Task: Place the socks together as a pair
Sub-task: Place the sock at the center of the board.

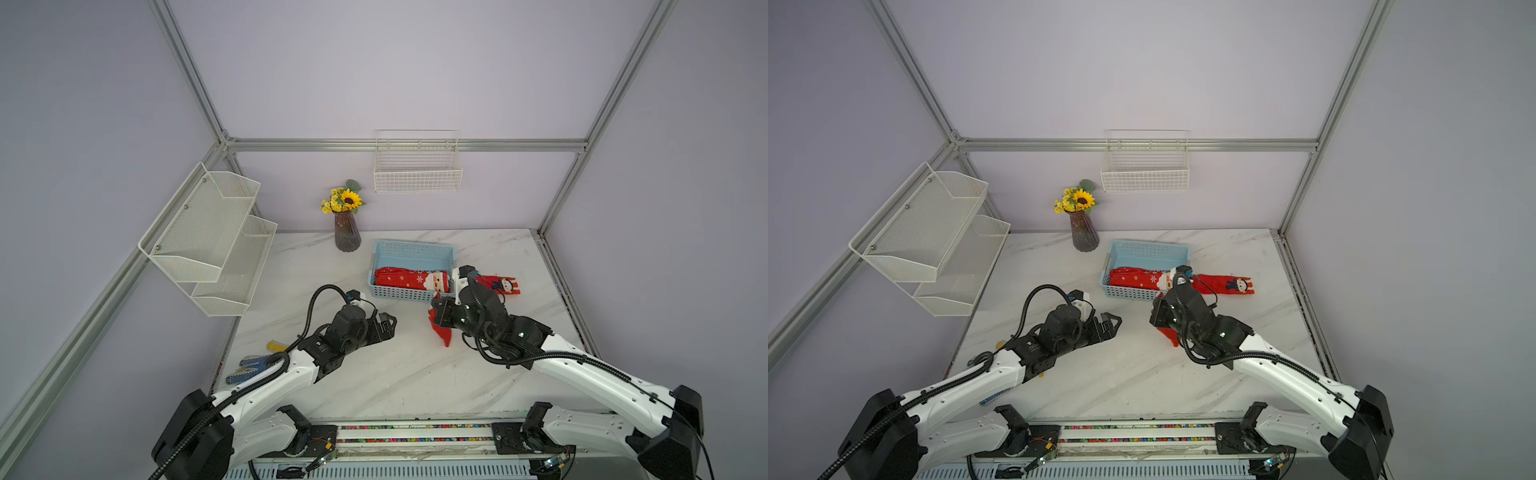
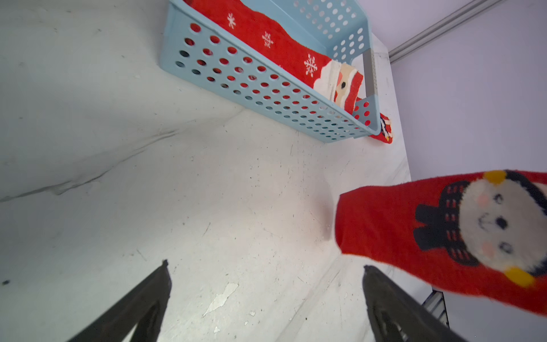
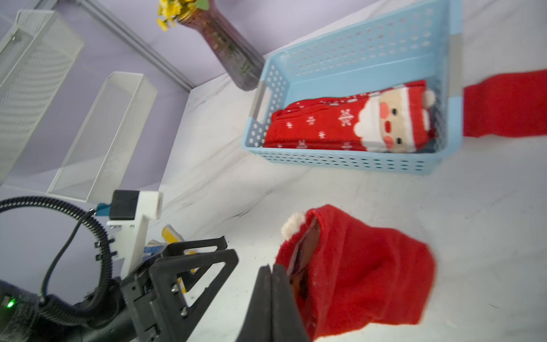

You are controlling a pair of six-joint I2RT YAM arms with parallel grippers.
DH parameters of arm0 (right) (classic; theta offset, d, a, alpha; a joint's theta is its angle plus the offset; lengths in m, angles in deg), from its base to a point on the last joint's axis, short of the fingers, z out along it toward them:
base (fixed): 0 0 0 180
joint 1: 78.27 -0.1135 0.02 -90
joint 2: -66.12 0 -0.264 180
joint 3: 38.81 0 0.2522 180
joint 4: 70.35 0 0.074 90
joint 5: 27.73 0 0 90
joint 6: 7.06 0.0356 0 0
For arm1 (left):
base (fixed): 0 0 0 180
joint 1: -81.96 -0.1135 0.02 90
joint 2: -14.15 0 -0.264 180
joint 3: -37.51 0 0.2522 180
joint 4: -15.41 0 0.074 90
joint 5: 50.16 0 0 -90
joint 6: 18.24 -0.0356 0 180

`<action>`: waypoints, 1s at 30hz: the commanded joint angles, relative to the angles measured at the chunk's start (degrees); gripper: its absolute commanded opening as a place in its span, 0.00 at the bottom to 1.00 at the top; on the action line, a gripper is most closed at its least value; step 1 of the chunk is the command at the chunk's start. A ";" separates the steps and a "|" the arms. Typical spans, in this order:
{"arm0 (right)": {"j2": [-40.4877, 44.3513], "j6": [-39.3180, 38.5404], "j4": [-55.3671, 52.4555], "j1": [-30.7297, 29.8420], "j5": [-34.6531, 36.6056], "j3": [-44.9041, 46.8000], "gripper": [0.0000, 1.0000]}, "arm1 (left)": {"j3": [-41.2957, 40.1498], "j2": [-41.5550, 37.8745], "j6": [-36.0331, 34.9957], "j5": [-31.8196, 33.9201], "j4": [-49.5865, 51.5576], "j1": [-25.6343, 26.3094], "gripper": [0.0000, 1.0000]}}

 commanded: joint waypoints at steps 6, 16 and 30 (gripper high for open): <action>3.20 1.14 -1.71 -5.07 17.00 0.31 0.00 | -2.39 -9.99 3.18 11.51 5.86 0.05 1.00; 6.56 3.84 -7.50 -0.67 25.10 17.13 0.41 | -0.75 -8.51 0.59 11.04 5.89 0.08 1.00; 6.11 7.10 -8.46 10.78 14.10 19.39 0.56 | 5.72 10.84 -4.63 -6.65 -0.63 0.33 0.81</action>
